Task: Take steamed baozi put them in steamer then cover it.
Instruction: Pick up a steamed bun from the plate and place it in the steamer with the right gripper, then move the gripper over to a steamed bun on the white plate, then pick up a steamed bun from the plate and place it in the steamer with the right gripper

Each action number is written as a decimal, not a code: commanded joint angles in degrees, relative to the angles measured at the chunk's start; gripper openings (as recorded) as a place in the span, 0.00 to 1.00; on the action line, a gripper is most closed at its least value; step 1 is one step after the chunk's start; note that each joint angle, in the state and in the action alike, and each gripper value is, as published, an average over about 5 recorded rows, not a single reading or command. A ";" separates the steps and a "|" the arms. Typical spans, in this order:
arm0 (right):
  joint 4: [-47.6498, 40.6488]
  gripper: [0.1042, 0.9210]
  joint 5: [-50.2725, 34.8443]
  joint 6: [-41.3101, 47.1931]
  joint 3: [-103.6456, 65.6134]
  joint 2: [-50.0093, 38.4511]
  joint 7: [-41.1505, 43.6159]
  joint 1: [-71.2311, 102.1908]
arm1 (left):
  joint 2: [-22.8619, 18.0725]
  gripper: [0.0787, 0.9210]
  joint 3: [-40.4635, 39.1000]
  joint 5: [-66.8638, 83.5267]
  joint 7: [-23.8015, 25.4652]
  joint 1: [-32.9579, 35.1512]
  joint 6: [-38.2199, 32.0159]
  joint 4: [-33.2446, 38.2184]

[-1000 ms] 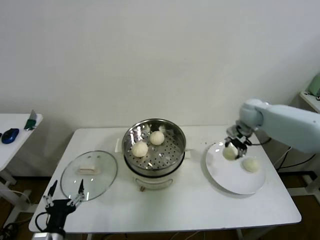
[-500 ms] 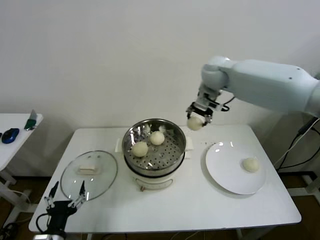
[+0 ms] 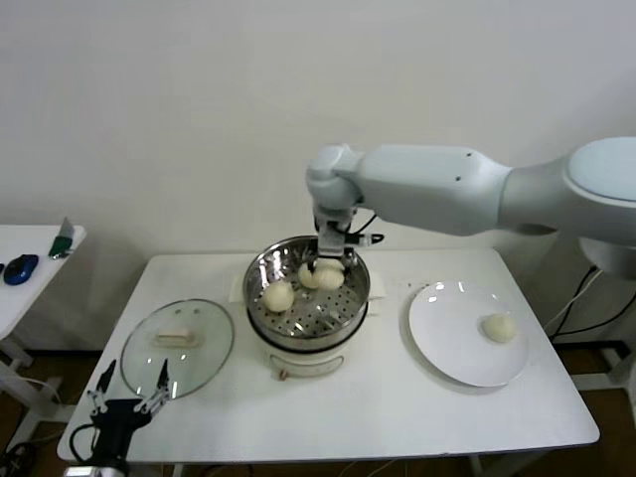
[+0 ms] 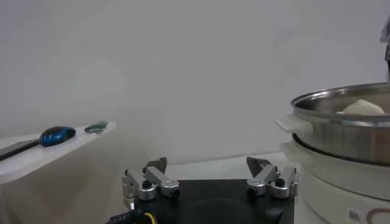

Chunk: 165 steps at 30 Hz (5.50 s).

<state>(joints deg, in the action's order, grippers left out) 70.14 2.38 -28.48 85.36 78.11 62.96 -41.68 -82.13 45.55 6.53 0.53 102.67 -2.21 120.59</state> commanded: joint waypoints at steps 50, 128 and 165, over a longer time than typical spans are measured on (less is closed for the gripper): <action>-3.29 0.88 -22.78 33.85 4.84 -24.52 -7.74 -2.93 | 1.10 0.88 -0.22 0.05 0.06 -1.80 0.04 -1.80; -34.99 0.67 -9.19 24.89 -12.97 -26.85 0.75 27.86 | -1.75 0.88 -0.85 -2.76 -0.50 -2.22 1.99 -0.11; -1.33 0.67 -61.27 47.77 16.78 -6.07 -7.97 -11.17 | 1.42 0.88 -3.72 -1.78 0.25 -4.29 1.01 -0.12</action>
<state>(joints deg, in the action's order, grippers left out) 62.27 -49.57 15.74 97.08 63.20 57.95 -49.31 -81.00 42.00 4.52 0.73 98.80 -1.31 120.33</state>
